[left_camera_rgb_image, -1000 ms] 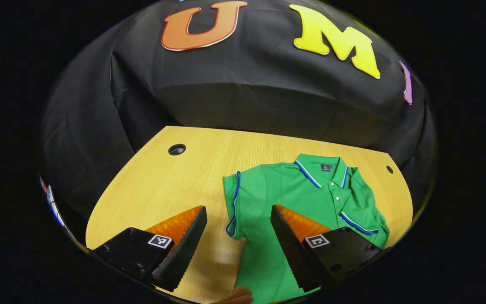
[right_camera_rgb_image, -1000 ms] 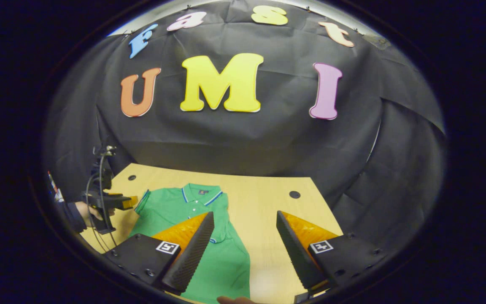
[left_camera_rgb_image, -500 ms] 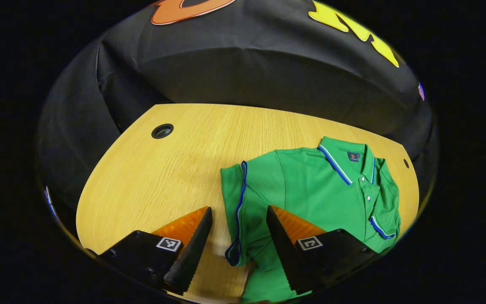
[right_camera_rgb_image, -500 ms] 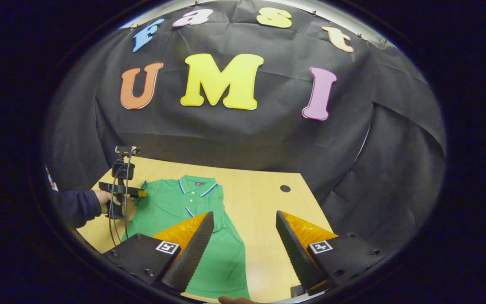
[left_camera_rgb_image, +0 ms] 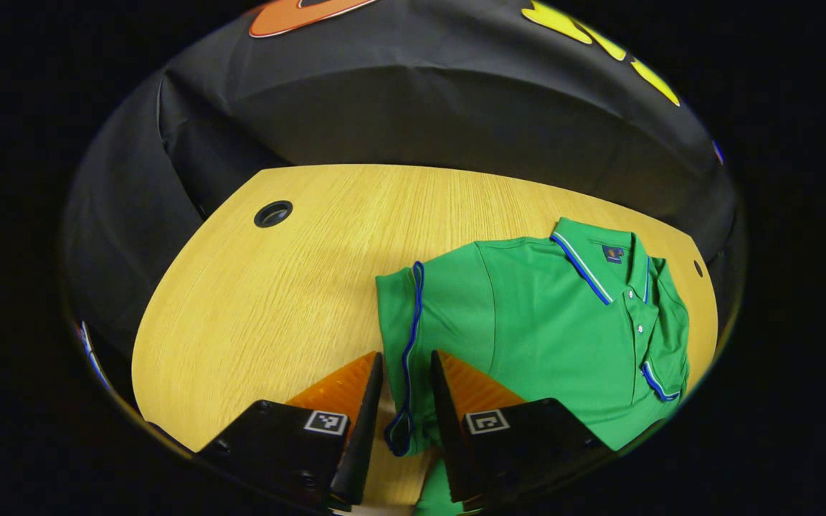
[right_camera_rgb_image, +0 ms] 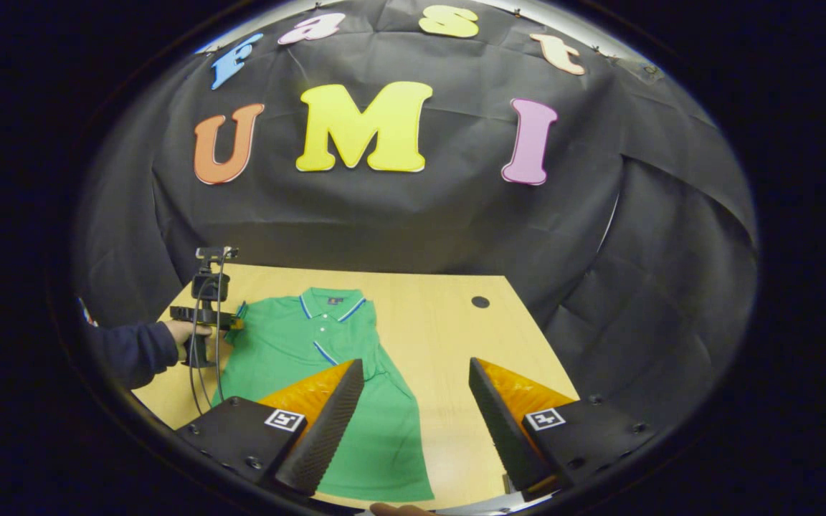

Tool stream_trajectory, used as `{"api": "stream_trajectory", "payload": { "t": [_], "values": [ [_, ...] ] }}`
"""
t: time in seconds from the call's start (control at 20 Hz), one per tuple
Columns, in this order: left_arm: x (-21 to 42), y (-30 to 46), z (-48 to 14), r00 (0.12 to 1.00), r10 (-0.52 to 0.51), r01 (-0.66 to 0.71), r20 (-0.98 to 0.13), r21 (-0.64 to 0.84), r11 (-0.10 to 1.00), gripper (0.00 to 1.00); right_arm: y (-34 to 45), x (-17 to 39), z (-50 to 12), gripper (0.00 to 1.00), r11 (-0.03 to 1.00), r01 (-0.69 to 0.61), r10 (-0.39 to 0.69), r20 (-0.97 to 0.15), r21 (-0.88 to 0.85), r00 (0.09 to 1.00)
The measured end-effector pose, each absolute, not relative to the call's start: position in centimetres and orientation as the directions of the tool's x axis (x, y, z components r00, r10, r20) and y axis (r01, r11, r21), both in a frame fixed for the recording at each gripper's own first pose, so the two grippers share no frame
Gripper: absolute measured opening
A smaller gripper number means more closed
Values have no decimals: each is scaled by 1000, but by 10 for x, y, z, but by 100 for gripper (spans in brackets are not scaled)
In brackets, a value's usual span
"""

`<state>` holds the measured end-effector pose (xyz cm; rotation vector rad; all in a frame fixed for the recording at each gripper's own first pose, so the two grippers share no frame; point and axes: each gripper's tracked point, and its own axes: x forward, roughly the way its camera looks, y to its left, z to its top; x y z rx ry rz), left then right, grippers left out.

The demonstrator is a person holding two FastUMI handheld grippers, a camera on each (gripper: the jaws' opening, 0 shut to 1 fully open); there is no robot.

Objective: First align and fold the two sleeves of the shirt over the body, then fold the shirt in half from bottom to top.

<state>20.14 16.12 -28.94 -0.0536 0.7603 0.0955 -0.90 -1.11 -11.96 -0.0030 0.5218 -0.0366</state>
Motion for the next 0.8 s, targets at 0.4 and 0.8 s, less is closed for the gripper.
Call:
{"api": "stream_trajectory", "payload": {
  "t": [0.4, 0.8],
  "values": [
    [205, 158, -291, 668, 65, -95, -741, 2, 995, 12, -20, -15, -107, 95, 999, 48, -37, -475, 10, 879],
    [200, 154, -265, 692, 91, -112, -716, 18, 994, 6, -27, -15, -108, 94, 998, 61, -56, -460, -2, 886]
  ]
}}
